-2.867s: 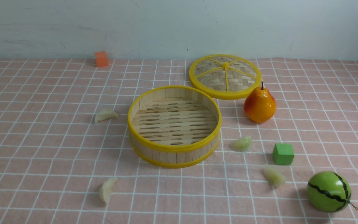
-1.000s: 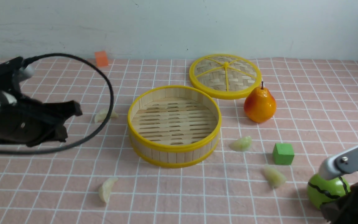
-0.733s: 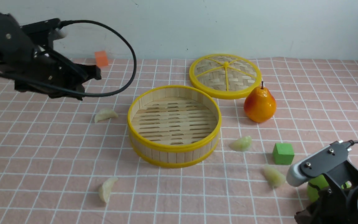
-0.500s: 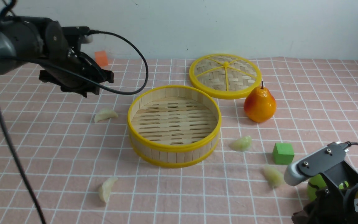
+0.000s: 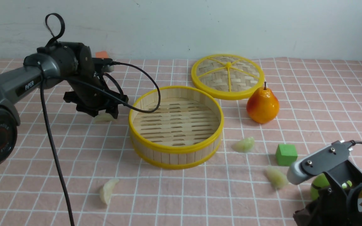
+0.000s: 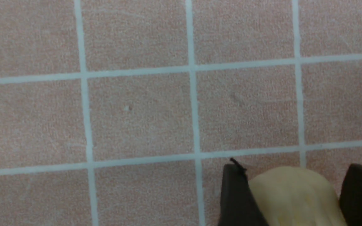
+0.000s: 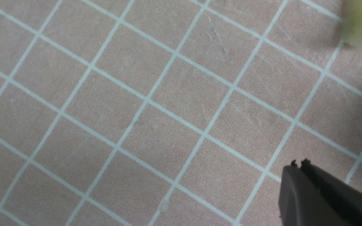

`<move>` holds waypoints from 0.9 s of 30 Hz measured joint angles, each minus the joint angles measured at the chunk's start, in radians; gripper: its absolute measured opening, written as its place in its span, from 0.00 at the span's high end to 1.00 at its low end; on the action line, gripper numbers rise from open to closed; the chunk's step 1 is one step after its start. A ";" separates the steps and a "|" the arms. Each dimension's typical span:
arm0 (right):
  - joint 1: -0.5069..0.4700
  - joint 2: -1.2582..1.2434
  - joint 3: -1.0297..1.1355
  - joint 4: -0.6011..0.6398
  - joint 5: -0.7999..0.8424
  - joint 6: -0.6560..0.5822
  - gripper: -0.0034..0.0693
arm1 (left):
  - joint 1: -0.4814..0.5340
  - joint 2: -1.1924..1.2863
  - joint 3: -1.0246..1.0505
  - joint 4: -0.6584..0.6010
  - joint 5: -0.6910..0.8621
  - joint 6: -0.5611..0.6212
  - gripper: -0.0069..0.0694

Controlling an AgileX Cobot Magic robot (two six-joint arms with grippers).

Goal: Put the dumplings into the steamer on the table with the pink tablecloth.
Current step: 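Reach for and grasp a dumpling on the table with the left gripper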

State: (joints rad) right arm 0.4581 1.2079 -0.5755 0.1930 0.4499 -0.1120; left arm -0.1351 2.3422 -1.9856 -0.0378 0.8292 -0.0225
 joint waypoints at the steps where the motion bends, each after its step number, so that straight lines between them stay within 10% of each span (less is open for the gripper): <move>1: 0.000 0.000 0.000 0.000 -0.002 0.000 0.95 | 0.000 0.000 -0.002 -0.001 0.001 0.003 0.41; 15: 0.000 0.000 0.000 0.000 -0.006 0.000 0.93 | 0.000 -0.049 -0.007 -0.005 0.068 -0.136 0.48; 20: 0.000 0.000 0.000 0.000 -0.006 0.000 0.93 | 0.000 -0.070 -0.007 -0.004 0.067 -0.163 0.87; 27: 0.000 0.000 0.000 0.000 -0.006 0.000 0.92 | 0.000 -0.069 -0.007 0.005 0.082 -0.179 0.64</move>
State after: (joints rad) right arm 0.4581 1.2079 -0.5755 0.1930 0.4435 -0.1120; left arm -0.1351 2.2729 -1.9925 -0.0328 0.9112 -0.2010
